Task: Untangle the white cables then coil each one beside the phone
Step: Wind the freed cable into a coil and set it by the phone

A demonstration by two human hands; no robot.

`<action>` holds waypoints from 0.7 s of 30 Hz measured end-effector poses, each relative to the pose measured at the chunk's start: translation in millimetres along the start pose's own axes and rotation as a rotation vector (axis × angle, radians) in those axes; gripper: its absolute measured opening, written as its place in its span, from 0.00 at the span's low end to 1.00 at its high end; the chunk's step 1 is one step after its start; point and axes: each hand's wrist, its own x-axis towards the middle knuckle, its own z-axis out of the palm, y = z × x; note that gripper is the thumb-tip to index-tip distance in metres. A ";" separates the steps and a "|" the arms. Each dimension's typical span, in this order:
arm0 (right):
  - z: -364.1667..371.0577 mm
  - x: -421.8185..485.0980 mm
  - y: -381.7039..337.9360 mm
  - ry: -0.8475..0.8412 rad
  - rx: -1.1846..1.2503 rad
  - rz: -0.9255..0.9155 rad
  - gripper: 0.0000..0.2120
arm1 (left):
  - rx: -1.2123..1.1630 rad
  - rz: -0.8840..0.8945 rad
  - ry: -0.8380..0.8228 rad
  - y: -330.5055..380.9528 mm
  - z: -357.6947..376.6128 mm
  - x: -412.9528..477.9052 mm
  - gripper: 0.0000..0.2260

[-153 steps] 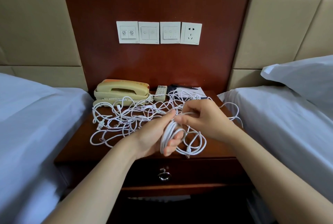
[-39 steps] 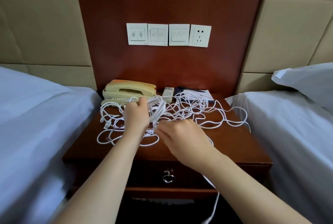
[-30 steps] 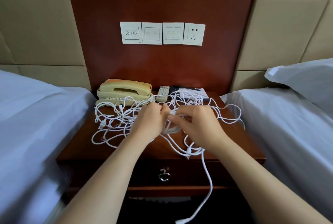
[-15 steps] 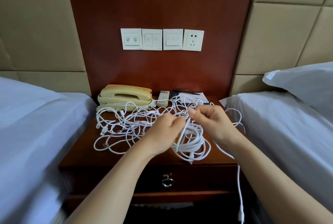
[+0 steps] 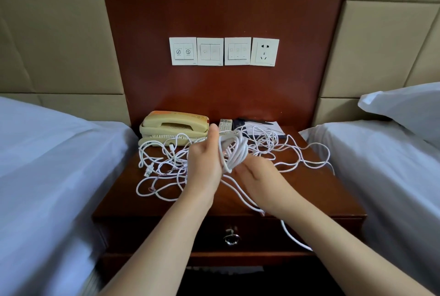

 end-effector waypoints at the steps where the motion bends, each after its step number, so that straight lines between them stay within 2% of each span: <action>1: 2.0 -2.4 -0.3 -0.039 -0.092 -0.007 0.16 | 0.023 0.006 0.054 -0.7 -1.0 2.7 0.25; 4: 9.6 -9.0 -3.8 -0.106 -0.286 -0.070 0.14 | 0.175 0.088 0.191 -1.2 -6.0 9.7 0.26; 10: -4.7 -8.9 -5.1 -0.087 -0.409 -0.259 0.17 | 0.501 0.212 0.254 -7.7 -17.1 20.4 0.25; 13: -7.6 -9.3 -1.1 -0.023 -0.437 -0.278 0.18 | 0.726 0.323 0.131 -14.7 -14.0 19.1 0.25; 16: -16.1 -5.6 4.6 0.064 -0.374 -0.195 0.16 | 0.925 0.349 -0.020 -17.5 -5.9 16.1 0.24; 21: -35.3 -0.3 19.8 0.115 -0.188 -0.061 0.16 | 0.876 0.361 -0.226 -11.0 4.4 12.6 0.24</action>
